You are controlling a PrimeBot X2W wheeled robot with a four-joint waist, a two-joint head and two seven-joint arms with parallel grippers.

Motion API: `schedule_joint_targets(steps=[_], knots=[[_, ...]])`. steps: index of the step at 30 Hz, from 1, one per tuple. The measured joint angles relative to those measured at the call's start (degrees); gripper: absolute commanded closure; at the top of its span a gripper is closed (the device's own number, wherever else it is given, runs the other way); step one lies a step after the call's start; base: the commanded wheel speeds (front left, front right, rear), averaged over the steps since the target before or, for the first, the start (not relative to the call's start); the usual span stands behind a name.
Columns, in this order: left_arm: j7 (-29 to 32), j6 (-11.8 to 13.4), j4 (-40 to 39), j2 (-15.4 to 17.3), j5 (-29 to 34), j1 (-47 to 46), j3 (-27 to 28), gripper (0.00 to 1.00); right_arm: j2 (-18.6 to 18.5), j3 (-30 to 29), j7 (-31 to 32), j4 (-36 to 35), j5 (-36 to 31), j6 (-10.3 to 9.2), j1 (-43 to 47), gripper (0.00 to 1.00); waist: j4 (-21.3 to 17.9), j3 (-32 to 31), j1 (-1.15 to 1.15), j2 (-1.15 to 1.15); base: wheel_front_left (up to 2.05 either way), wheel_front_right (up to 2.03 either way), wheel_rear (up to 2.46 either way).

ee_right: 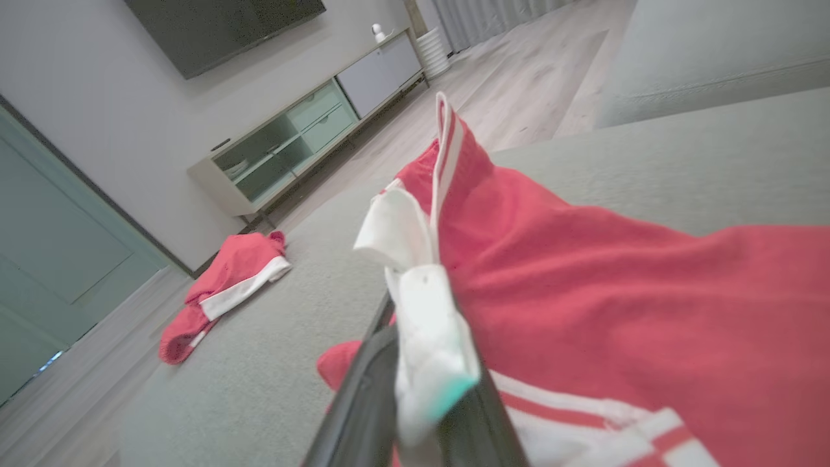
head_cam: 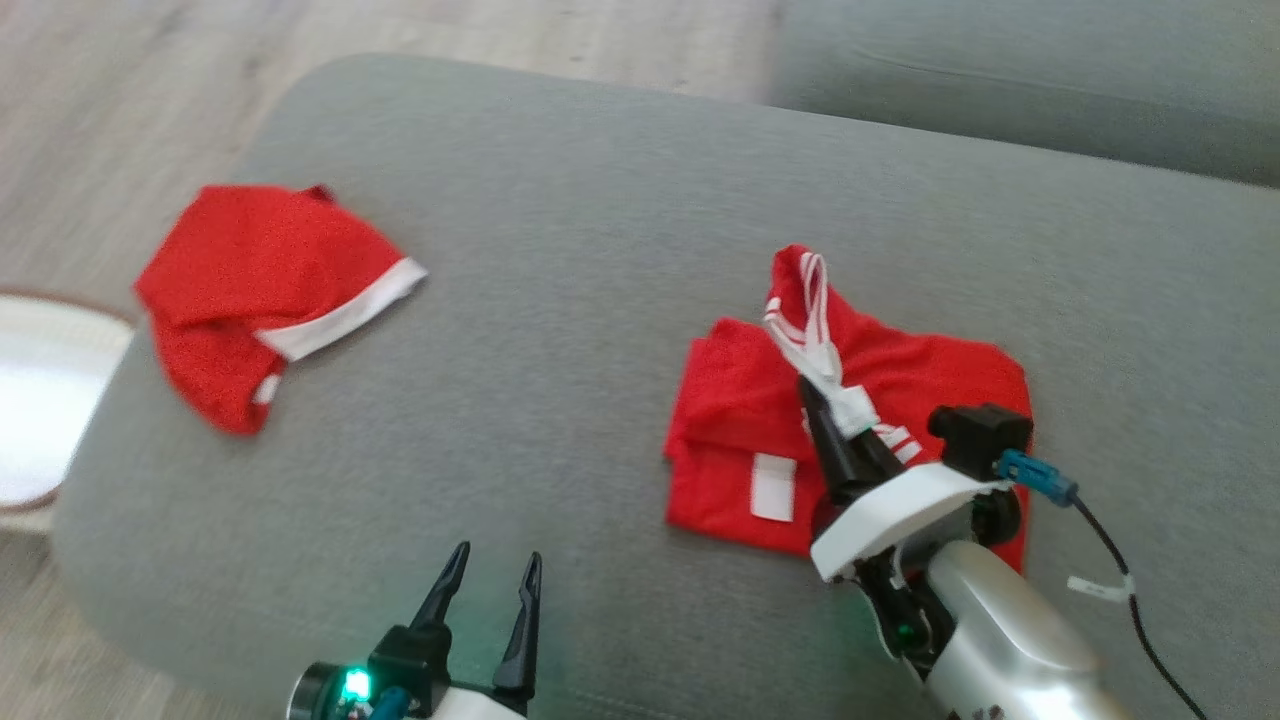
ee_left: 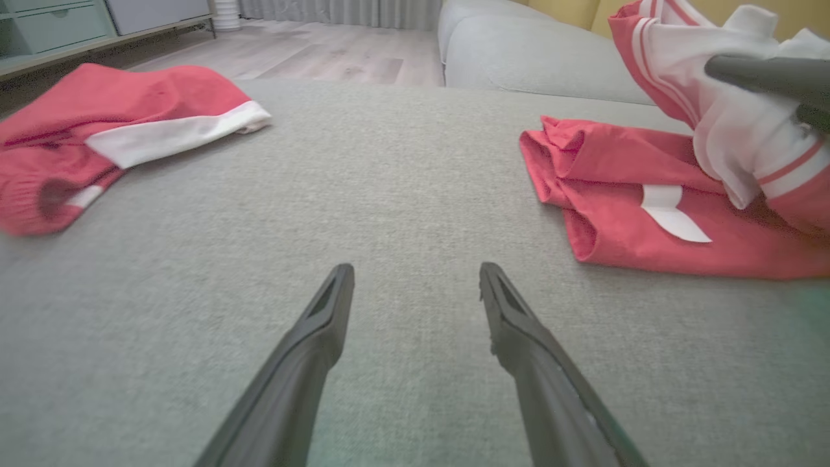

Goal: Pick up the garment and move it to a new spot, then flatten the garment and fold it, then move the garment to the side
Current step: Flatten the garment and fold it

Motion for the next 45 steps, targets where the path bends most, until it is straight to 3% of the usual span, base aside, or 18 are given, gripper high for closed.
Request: schedule_joint_targets(steps=[2, 5, 9, 22, 33, 45], knots=[[0.0, 0.02, 0.01, 0.02, 0.0, 0.12, 0.02, 0.0, 0.01, 1.26, 0.0, 0.03, 1.58, 0.0, -0.51, 0.0, 1.96, 0.01, 0.0, 0.0, 0.0, 0.0, 0.0], [0.0, 0.08, 0.01, 0.02, 0.02, 0.2, 0.35, 0.0, 0.07, 1.47, 0.0, -0.82, 2.22, 0.0, -1.36, 0.0, 3.67, -0.02, 0.0, 0.0, 0.0, 0.0, 0.0], [0.0, 0.09, -0.32, 0.08, 0.26, 0.28, 1.04, 0.0, 0.43, -1.37, 0.0, -2.75, -0.51, 0.0, -1.35, 0.0, 2.29, -0.36, 0.0, 0.0, 0.0, 0.0, 0.0], [0.0, 1.69, -2.07, 0.11, 0.74, -0.24, 6.37, 0.0, 0.48, -21.63, 0.0, -5.35, -15.36, 0.0, 6.92, 0.0, -10.57, -2.17, 0.0, 0.0, 0.0, 0.0, 0.0], [0.0, 3.66, -3.28, -0.01, 1.75, 0.41, 10.71, 0.0, 0.59, -24.65, 0.0, -6.89, -20.69, 0.0, 13.17, 0.0, -16.68, -3.94, 0.0, 0.0, 0.0, 0.0, 0.0], [0.0, 3.61, -3.86, 0.04, 1.75, 5.59, 11.67, 0.0, 1.03, -23.2, 0.0, -7.14, -20.76, 0.0, 15.84, 0.0, -16.48, -5.29, 0.0, 0.0, 0.0, 0.0, 0.0]])
